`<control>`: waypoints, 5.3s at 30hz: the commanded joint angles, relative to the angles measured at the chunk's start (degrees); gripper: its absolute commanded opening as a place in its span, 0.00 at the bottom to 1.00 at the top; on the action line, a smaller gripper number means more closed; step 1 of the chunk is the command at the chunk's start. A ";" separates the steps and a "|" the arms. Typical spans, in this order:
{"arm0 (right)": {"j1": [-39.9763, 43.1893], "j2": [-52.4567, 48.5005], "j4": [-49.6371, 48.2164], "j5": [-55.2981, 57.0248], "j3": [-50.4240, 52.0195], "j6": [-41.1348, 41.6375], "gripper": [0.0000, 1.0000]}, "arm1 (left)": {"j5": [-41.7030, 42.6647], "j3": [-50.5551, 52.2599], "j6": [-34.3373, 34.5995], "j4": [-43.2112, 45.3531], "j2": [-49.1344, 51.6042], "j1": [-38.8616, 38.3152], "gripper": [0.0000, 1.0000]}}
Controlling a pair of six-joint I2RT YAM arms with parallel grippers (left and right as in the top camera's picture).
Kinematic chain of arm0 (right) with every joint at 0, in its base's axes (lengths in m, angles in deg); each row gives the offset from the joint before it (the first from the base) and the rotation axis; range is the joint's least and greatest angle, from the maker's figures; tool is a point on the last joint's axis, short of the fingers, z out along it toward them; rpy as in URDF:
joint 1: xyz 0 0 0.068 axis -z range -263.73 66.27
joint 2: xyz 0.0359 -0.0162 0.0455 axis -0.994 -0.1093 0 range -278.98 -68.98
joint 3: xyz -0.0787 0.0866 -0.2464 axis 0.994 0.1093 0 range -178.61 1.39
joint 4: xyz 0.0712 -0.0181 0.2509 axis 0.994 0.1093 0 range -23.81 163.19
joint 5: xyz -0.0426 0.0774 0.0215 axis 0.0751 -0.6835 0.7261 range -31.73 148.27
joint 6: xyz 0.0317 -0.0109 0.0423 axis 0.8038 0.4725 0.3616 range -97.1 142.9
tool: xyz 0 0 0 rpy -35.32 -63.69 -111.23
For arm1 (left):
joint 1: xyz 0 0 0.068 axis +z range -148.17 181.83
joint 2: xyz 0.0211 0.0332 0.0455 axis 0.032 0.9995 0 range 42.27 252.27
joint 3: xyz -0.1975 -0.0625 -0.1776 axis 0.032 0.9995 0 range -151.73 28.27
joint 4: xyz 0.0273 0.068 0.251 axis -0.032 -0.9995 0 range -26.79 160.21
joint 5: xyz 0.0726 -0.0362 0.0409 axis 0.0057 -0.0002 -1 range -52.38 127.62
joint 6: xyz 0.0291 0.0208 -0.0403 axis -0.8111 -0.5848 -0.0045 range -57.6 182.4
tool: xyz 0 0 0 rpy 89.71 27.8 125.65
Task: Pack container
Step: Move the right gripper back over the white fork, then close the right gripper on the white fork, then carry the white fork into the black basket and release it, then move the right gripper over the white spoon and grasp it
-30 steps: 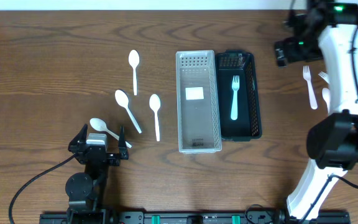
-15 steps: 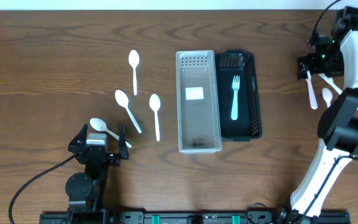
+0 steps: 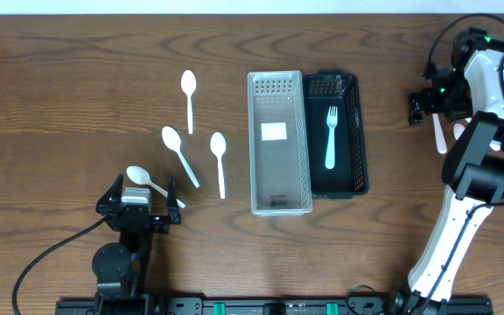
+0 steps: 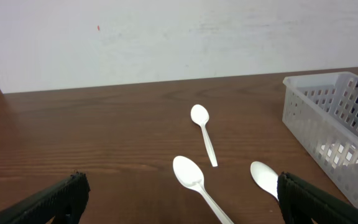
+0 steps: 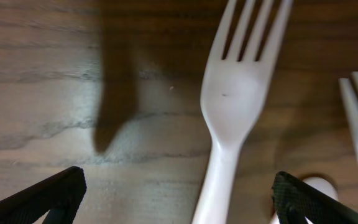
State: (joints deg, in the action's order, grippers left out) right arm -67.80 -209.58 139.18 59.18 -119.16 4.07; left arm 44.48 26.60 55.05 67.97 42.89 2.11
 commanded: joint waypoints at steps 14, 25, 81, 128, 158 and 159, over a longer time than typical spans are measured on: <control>0.72 -2.03 -1.90 0.42 -0.07 1.11 0.99 | 0.04 1.44 -0.11 -1.09 -0.39 0.20 0.98; 0.39 -2.03 -1.90 2.29 0.39 1.73 0.98 | 0.04 1.44 -0.09 -1.09 -0.39 0.20 0.98; -28.92 10.25 24.33 -4.57 -33.27 31.26 0.11 | 0.04 1.44 -0.11 -1.09 -0.39 0.20 0.98; 4.46 11.96 19.32 8.11 1.57 8.24 0.94 | 0.02 1.44 -0.11 -1.09 -0.39 0.20 0.98; 11.80 11.89 -7.89 -0.35 17.75 -7.87 0.99 | 0.04 1.44 -0.11 -1.09 -0.39 0.20 0.98; 11.78 11.89 -7.98 -0.31 18.16 -7.87 0.99 | 0.04 1.44 -0.09 -1.09 -0.39 0.20 0.98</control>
State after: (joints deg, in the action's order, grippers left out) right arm -56.05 -198.76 131.29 60.34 -102.05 -1.94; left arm 44.48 26.60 55.03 67.97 42.89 2.11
